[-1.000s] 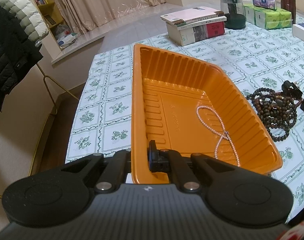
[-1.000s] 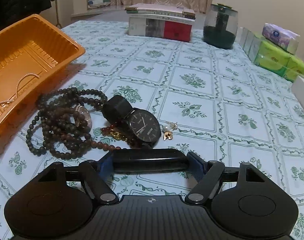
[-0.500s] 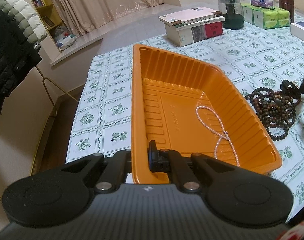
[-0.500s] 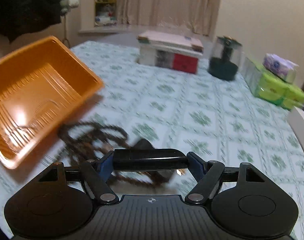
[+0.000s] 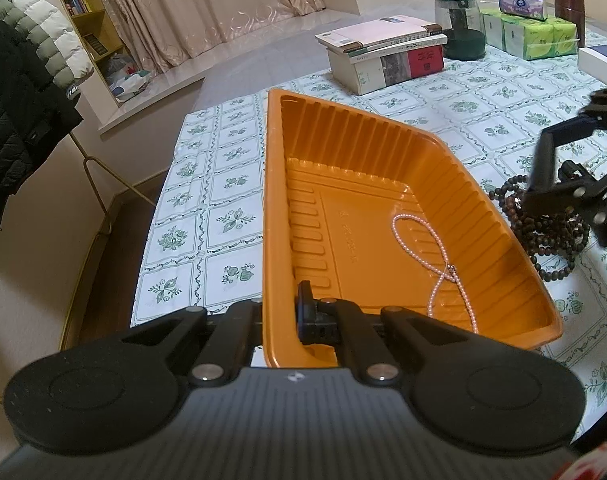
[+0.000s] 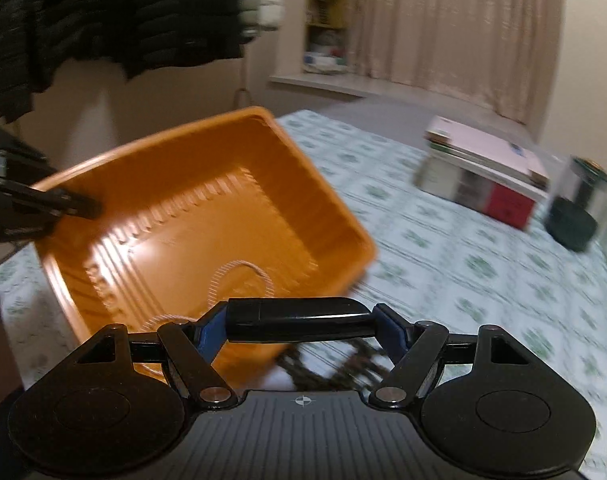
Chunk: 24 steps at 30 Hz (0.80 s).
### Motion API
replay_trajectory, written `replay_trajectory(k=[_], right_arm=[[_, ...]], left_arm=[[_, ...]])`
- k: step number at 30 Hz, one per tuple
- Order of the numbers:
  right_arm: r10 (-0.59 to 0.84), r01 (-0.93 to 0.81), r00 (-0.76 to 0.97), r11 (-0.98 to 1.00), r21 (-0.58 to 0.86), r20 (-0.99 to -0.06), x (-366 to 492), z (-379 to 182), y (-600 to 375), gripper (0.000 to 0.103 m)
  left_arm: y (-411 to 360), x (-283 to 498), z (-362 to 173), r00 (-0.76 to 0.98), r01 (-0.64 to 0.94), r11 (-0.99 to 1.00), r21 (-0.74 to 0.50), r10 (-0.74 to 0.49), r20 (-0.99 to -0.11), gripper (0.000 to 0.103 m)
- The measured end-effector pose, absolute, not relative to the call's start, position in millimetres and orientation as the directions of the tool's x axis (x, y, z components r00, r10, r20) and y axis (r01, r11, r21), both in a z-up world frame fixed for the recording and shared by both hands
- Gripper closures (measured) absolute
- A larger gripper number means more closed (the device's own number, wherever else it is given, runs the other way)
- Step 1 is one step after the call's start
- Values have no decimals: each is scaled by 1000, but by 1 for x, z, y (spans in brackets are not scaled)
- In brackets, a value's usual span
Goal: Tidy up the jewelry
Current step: 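Place the black case into the tray and release with the right gripper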
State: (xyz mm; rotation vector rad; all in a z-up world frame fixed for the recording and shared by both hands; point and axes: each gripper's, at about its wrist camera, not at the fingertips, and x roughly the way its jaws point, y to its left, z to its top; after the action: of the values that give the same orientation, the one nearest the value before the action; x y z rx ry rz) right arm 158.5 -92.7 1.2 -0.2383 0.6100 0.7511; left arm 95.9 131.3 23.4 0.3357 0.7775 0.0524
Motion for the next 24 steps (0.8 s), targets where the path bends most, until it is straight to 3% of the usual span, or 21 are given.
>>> replay_trajectory(k=[9, 24], right_arm=[[639, -815, 443, 579, 13, -629, 159, -4, -53, 27], [618, -840, 372, 542, 33, -693, 163, -28, -30, 27]], left_arm=[[132, 96, 24, 715, 76, 946, 315, 168, -679, 100], [132, 98, 21, 713, 75, 948, 308, 165, -681, 100]])
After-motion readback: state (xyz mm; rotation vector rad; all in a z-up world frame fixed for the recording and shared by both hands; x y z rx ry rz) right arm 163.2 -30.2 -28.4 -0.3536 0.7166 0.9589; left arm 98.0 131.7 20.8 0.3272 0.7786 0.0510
